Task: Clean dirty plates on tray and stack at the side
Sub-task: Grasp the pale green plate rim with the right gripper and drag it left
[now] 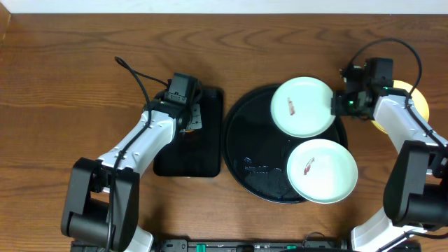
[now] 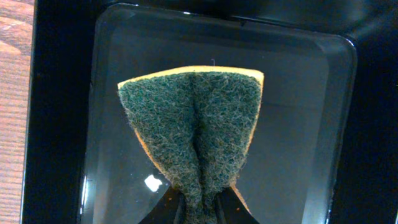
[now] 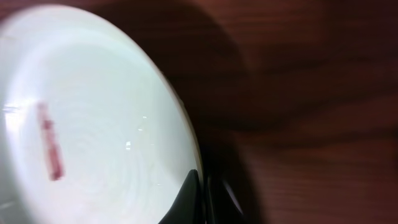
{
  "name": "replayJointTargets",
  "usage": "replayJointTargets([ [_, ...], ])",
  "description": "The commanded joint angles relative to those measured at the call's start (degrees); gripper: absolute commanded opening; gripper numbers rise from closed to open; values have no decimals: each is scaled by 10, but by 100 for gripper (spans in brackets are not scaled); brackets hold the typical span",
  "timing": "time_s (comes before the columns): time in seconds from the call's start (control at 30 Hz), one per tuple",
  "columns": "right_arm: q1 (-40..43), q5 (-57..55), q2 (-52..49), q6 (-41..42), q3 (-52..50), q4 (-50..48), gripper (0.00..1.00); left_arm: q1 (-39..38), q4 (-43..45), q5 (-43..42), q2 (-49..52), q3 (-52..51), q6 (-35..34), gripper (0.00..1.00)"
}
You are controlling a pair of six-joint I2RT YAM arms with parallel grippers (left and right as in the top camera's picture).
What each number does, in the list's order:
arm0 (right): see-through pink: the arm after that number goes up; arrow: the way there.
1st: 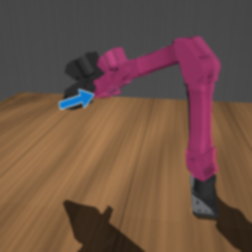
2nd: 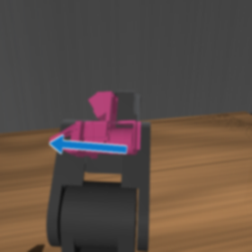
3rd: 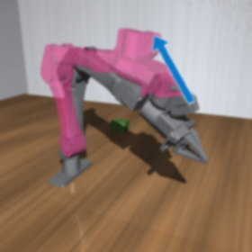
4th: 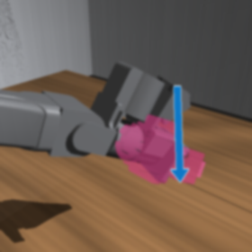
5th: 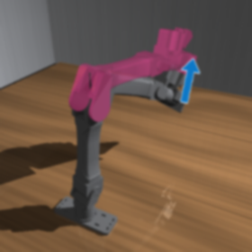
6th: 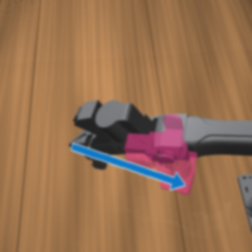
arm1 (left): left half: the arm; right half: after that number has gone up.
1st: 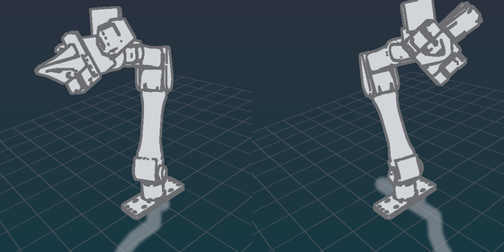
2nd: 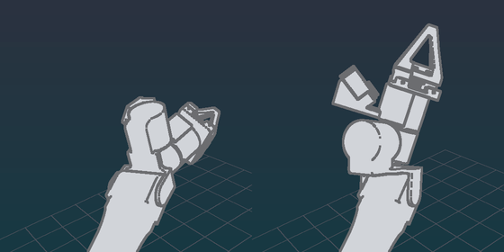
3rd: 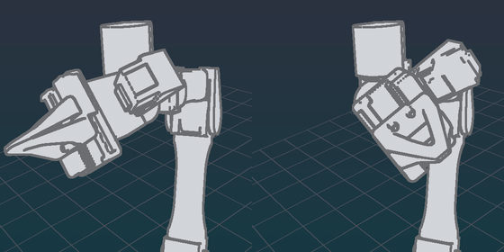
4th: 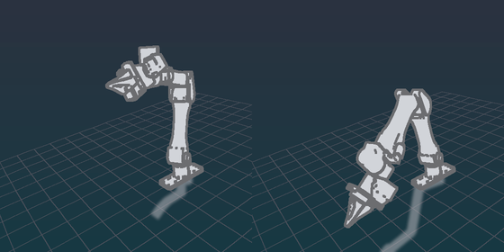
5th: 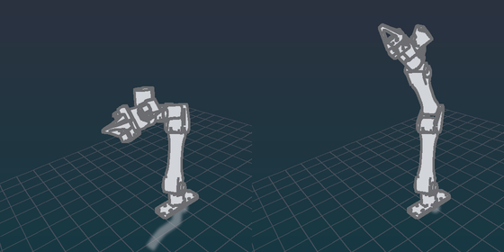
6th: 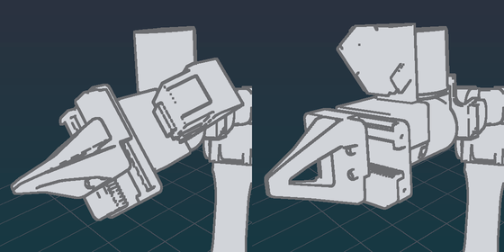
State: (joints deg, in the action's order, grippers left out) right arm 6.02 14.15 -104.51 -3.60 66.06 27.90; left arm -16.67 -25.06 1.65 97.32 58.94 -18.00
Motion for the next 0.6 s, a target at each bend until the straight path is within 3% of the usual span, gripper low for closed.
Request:
replayJointTargets([
  [0.0,-40,88,29,56,18,3,1,-1,1,1,7,6,3,14],
  [0.13,-96,63,27,68,16,23,1,-1,1,1,7,6,3,14],
  [0.33,-183,-105,11,82,15,48,1,-1,1,1,7,6,3,14],
  [0.57,-183,-143,9,109,15,48,1,-2,11,1,7,6,36,14],
])
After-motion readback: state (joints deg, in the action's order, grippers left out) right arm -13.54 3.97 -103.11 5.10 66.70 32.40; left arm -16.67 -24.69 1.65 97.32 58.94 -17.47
